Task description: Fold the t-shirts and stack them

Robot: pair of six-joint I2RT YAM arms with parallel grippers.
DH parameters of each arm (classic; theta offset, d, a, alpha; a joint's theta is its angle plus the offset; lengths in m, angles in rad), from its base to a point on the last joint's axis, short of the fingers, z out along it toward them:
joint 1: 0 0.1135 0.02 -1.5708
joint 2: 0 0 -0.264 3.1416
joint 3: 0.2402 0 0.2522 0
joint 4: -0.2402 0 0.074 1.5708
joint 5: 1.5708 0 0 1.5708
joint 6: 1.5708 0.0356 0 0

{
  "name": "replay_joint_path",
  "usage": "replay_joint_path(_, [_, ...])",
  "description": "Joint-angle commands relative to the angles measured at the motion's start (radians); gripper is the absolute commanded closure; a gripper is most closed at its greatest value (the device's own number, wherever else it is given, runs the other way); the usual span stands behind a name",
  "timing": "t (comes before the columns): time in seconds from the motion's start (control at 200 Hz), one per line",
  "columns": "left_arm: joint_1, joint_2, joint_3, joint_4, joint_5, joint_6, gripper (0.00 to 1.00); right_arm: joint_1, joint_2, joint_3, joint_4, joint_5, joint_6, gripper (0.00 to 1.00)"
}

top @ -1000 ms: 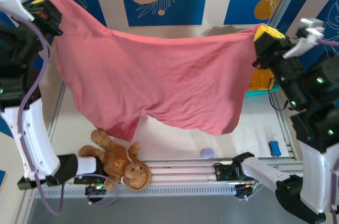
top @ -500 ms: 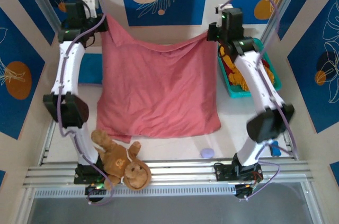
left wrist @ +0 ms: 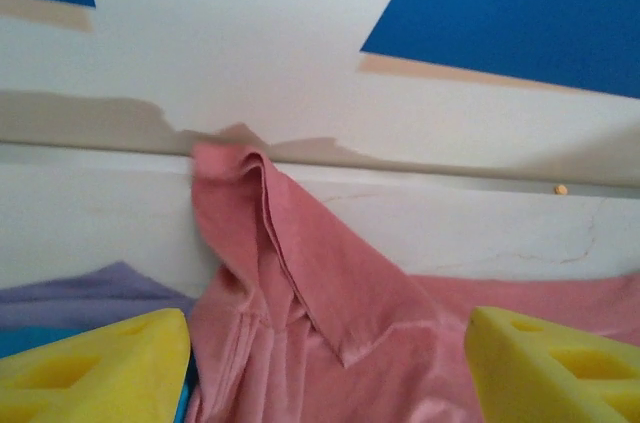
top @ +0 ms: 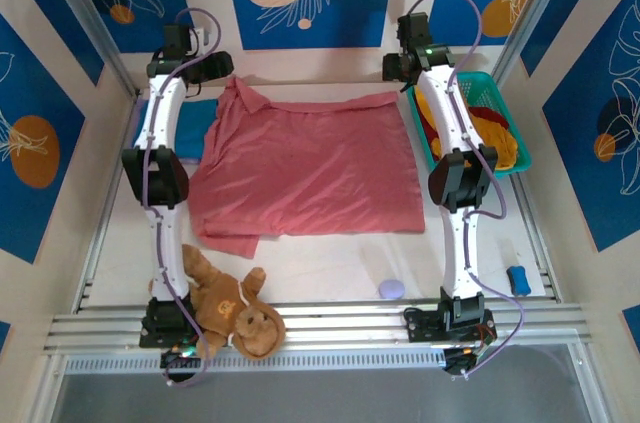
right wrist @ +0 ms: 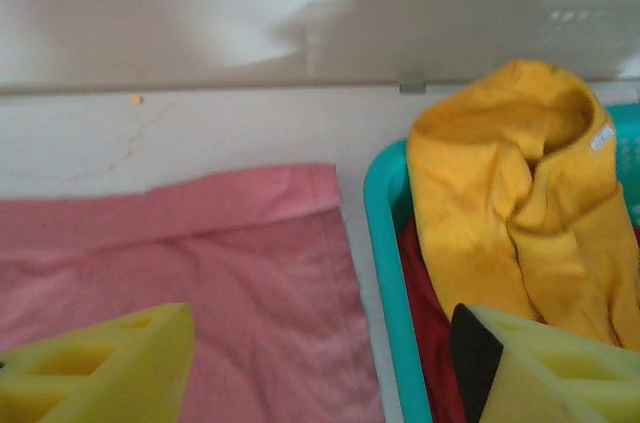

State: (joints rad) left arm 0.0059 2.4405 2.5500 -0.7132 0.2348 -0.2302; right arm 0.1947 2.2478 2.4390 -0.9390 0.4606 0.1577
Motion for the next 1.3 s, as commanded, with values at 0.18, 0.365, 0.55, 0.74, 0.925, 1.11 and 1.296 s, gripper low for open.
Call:
replay_joint_path(0.18, [0.026, -0.315, -0.317, -0.138, 0.019, 0.005, 0.24, 0.076, -0.424, -0.417, -0.086, -0.066, 0.113, 0.31])
replay_joint_path(0.365, [0.028, -0.514, -0.633, -0.145, 0.020, -0.001, 0.23, 0.113, -0.637, -0.738, -0.086, -0.129, 0.237, 0.33])
replay_joint_path(0.55, [0.027, -0.694, -0.919, -0.177, 0.032, 0.011, 0.22, 0.144, -0.786, -1.010, -0.112, -0.168, 0.349, 0.36])
replay_joint_path(0.74, [0.035, -0.847, -1.146, -0.235, 0.005, 0.035, 0.22, 0.144, -0.897, -1.265, -0.103, -0.181, 0.471, 0.38])
replay_joint_path(0.925, [0.039, -0.928, -1.291, -0.223, 0.004, 0.036, 0.22, 0.115, -0.948, -1.464, -0.001, -0.196, 0.557, 0.41])
replay_joint_path(1.11, [0.043, -0.969, -1.401, -0.167, -0.006, 0.029, 0.22, 0.047, -0.938, -1.615, 0.141, -0.149, 0.634, 0.49])
replay_joint_path(1.296, [0.055, -0.963, -1.460, -0.116, 0.018, 0.020, 0.23, 0.020, -0.918, -1.673, 0.223, -0.112, 0.650, 0.58])
